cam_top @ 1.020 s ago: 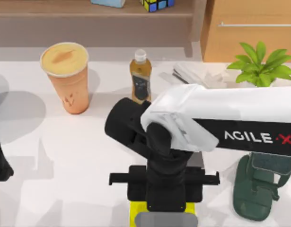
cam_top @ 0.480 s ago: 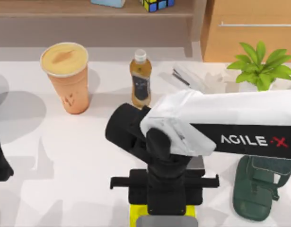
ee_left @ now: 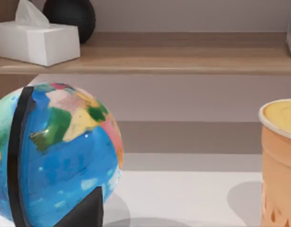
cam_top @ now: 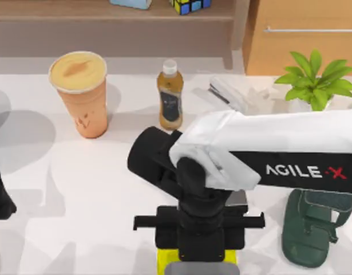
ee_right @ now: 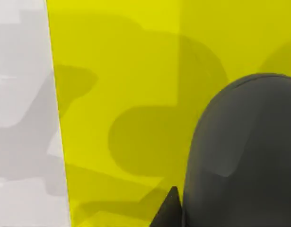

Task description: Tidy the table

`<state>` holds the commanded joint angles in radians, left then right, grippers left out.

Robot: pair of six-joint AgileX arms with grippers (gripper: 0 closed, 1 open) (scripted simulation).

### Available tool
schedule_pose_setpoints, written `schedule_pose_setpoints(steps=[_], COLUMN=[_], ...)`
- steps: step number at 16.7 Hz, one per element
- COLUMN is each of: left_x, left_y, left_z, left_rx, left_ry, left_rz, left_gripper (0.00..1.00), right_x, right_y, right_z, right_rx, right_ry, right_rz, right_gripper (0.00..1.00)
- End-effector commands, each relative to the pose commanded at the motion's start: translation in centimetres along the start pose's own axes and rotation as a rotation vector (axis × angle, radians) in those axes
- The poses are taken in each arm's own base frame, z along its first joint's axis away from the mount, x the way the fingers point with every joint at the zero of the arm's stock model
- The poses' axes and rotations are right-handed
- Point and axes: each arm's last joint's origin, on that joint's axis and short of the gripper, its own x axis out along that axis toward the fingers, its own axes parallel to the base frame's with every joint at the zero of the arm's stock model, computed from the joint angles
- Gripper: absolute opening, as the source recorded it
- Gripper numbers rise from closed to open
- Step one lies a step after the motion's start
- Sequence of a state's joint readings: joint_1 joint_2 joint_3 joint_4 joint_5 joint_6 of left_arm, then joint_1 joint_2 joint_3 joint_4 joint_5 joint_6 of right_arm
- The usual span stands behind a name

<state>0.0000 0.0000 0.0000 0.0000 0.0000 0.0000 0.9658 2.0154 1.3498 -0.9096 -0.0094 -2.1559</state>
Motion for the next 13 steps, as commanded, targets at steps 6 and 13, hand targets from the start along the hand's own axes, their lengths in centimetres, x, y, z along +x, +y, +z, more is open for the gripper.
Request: schedule_pose_setpoints(steps=[6, 13], left_x=[0.00, 0.00], left_y=[0.00, 0.00], left_z=[0.00, 0.00], left_rx=[0.000, 0.000], left_ry=[0.000, 0.000], left_rz=[0.000, 0.000], left_gripper=[1.00, 1.00], right_x=[0.00, 0.00], right_y=[0.00, 0.00], right_z=[0.00, 0.00], right_rx=[0.000, 0.000], right_ry=[0.000, 0.000], right_rz=[0.000, 0.000], right_gripper=[0.75, 1.00])
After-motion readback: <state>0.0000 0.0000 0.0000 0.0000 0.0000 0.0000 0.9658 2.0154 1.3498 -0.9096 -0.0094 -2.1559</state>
